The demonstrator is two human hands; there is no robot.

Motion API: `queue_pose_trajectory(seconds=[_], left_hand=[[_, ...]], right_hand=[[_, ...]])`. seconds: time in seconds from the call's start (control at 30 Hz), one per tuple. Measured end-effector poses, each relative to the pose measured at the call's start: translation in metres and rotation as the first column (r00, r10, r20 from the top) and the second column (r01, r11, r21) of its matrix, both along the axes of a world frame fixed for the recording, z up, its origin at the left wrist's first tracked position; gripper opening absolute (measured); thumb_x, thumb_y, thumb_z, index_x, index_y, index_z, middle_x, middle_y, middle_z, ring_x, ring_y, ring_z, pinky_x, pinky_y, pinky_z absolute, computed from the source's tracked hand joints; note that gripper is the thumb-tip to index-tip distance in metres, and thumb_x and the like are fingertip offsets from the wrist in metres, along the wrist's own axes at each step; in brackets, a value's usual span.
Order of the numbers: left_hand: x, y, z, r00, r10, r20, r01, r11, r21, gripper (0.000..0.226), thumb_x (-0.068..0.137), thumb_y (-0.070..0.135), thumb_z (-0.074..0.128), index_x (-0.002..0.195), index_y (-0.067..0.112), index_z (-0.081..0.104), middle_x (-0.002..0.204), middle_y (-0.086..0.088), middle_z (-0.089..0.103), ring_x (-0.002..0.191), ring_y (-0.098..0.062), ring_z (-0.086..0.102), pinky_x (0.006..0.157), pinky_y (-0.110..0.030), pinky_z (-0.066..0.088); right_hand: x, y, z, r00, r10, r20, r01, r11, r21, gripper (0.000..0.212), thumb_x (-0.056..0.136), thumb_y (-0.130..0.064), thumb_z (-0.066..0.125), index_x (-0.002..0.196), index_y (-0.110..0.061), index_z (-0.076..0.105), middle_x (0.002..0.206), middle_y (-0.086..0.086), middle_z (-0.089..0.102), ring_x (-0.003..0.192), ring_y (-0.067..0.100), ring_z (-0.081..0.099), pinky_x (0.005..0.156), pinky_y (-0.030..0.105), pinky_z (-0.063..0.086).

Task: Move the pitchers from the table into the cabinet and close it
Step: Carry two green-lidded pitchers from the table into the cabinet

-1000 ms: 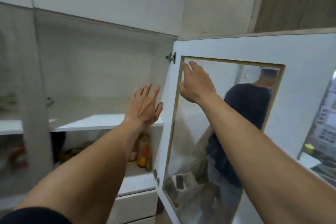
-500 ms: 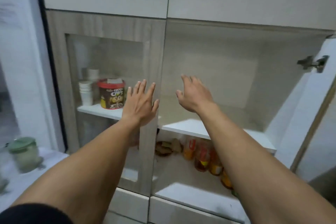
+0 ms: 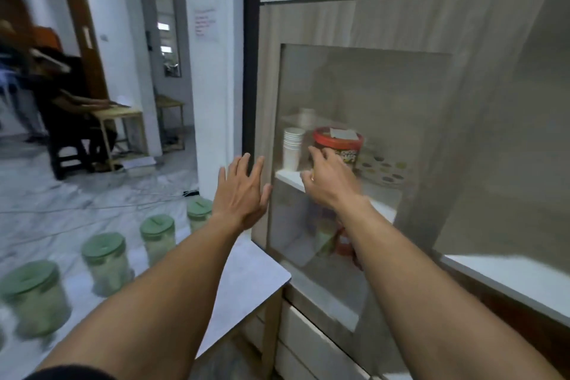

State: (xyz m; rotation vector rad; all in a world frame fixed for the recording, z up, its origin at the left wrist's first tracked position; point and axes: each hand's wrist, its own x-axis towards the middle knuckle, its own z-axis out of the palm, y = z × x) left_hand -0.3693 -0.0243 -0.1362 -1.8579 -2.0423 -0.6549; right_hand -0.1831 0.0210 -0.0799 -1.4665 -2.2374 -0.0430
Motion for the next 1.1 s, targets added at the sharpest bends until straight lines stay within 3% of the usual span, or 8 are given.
queue_pose_trajectory(seconds=[0.4, 0.73, 0.8, 0.93, 1.1], left_hand=[[-0.149, 0.045, -0.109, 0.924, 0.356, 0.141, -0.337, 0.931, -0.143, 0.064, 0.1, 0.048, 0.036, 0.155, 0.019, 0.023, 0.162, -0.013, 0.024, 0.149, -0.033, 0.02, 0.119, -0.053, 0.021], [-0.191, 0.096, -0.228, 0.764, 0.589, 0.264, -0.546, 0.808, -0.221, 0.07, 0.095, 0.047, 0.036, 0.152, 0.009, 0.023, 0.151, -0.024, 0.039, 0.136, -0.043, 0.04, 0.109, -0.053, 0.039], [-0.194, 0.105, -0.248, 0.696, 0.637, 0.331, -0.594, 0.77, -0.232, 0.073, 0.093, 0.047, 0.037, 0.151, 0.004, 0.025, 0.148, -0.025, 0.042, 0.135, -0.043, 0.041, 0.108, -0.052, 0.039], [-0.195, 0.127, -0.277, 0.461, 0.71, 0.532, -0.71, 0.655, -0.259, 0.072, 0.091, 0.035, 0.059, 0.147, -0.001, 0.031, 0.14, -0.026, 0.045, 0.126, -0.045, 0.045, 0.099, -0.054, 0.044], [-0.198, 0.149, -0.297, 0.135, 0.66, 0.739, -0.767, 0.541, -0.344, 0.066, 0.09, 0.042, 0.06, 0.14, 0.007, 0.035, 0.136, -0.018, 0.048, 0.123, -0.041, 0.047, 0.099, -0.052, 0.043]], right_hand=[[-0.191, 0.117, -0.112, 0.934, 0.357, 0.003, -0.352, 0.921, -0.165, 0.061, 0.099, -0.031, 0.047, 0.153, -0.012, 0.029, 0.148, 0.017, 0.042, 0.135, 0.036, 0.041, 0.109, 0.048, 0.038], [-0.285, 0.195, -0.234, 0.864, 0.502, -0.024, -0.486, 0.822, -0.299, 0.062, 0.098, -0.021, 0.047, 0.156, -0.012, 0.027, 0.164, 0.015, 0.025, 0.148, 0.033, 0.029, 0.117, 0.042, 0.029], [-0.295, 0.205, -0.257, 0.861, 0.507, -0.026, -0.485, 0.806, -0.338, 0.063, 0.097, -0.021, 0.049, 0.155, -0.011, 0.026, 0.162, 0.014, 0.027, 0.146, 0.033, 0.031, 0.117, 0.042, 0.03], [-0.314, 0.222, -0.303, 0.878, 0.473, -0.077, -0.463, 0.793, -0.396, 0.06, 0.094, -0.022, 0.055, 0.148, -0.012, 0.033, 0.153, 0.009, 0.037, 0.135, 0.032, 0.042, 0.108, 0.043, 0.04], [-0.328, 0.23, -0.341, 0.922, 0.238, -0.304, -0.367, 0.785, -0.5, 0.06, 0.091, -0.022, 0.064, 0.14, -0.02, 0.03, 0.136, 0.01, 0.05, 0.121, 0.035, 0.052, 0.092, 0.048, 0.05]])
